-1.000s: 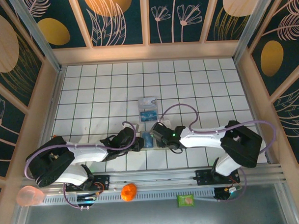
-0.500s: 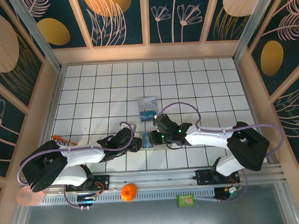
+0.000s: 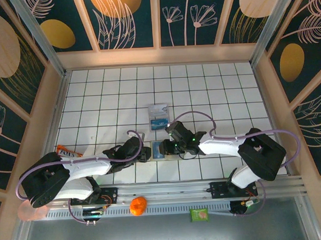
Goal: Take the credit cards out of the card holder
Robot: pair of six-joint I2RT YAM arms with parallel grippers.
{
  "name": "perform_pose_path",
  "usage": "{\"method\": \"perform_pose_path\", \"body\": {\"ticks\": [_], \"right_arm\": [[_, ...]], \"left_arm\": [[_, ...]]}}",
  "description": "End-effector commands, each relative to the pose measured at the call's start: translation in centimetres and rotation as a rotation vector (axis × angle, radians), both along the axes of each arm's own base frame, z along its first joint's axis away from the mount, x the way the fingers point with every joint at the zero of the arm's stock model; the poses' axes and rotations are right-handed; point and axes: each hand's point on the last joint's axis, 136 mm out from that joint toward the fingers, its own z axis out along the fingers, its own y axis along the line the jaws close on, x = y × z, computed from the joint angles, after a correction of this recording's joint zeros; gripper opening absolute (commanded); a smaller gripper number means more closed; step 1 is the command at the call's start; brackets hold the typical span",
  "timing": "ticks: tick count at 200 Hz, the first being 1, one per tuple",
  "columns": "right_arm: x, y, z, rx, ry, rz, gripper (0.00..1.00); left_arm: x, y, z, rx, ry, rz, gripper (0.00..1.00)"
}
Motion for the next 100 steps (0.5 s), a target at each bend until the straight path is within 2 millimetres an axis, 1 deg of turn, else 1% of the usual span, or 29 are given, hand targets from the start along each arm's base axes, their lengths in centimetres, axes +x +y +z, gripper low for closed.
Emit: {"method": "perform_pose_path", "body": {"ticks": [1, 24, 45, 100], "right_arm": [[-0.46, -0.57, -1.09, -0.014, 0.051, -0.023, 0.32], [-0.51, -0.49, -1.26, -0.012, 0.058, -0.022, 0.32], [-0.44, -0.16, -0.95, 0.005, 0.051, -0.017, 0.32], [-0.50, 0.00, -0.89, 0.011, 0.052, -0.010, 0.32]], "left_arm": [[-0.11, 0.79, -0.32, 0.025, 0.001, 0.011, 0.36], [-0.19, 0.91, -0.46, 0.029, 0.004, 0.012, 0.36], [-0.23, 0.93, -0.42, 0.028, 0.003, 0.011, 0.36], [-0.25, 1.05, -0.65, 0.033, 0.006, 0.013, 0.36]]}}
